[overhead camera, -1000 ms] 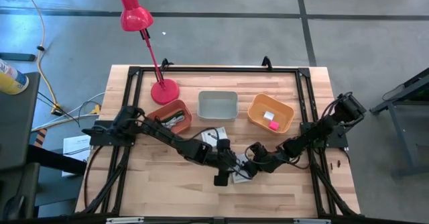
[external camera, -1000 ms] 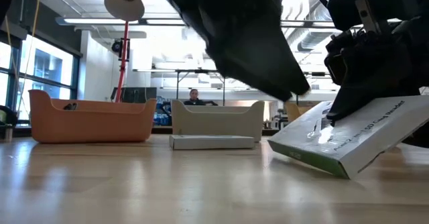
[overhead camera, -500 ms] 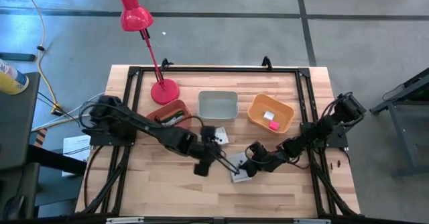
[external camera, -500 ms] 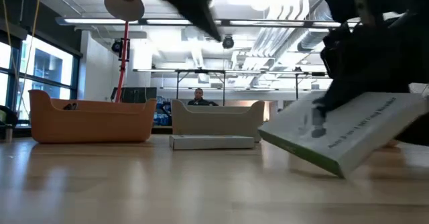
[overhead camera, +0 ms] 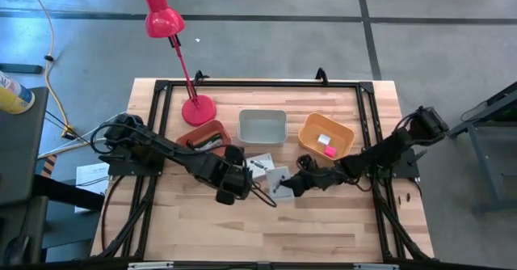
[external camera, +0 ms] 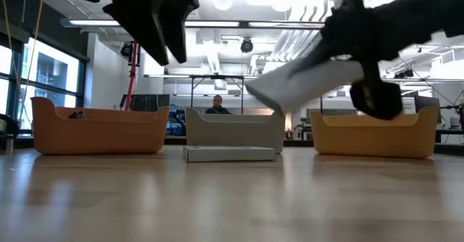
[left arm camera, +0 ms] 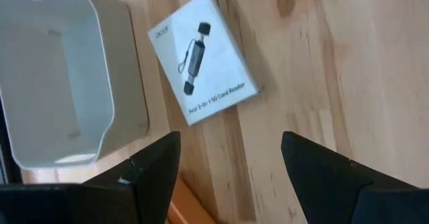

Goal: Pick and place items into bin
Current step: Put the bottom white card reader box into the gray bin

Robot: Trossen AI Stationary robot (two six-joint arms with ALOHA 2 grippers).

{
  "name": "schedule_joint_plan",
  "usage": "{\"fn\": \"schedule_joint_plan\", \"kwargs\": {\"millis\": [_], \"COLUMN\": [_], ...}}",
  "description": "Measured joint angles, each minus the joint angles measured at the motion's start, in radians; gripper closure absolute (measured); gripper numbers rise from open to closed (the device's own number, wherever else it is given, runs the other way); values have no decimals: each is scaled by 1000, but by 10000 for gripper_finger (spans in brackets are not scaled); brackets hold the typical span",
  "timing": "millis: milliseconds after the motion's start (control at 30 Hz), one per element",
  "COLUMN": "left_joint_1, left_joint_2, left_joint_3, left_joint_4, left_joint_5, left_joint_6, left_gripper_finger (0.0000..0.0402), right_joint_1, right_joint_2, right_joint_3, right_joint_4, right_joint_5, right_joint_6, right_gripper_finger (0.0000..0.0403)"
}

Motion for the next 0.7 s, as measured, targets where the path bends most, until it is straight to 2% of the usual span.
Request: {"fn": "schedule_joint_plan", "kwargs": {"millis": [400, 700], "left_joint_1": [-117, -210], "left_joint_2": [0, 0], "left_joint_3": [0, 0], "left_joint_4": [-204, -240], "left_joint_5": [-75, -133], "left_joint_6": [-181, -370], "left_gripper_finger": [153, 153], "right_joint_1": [-194, -396], "right_joint_2": [-163, -188], "right_joint_3": [0, 1], "right_joint_4": [3, -3], "right_joint_5": [24, -115], "right_joint_6": [-153, -196], "right_gripper_finger": [358, 361]}}
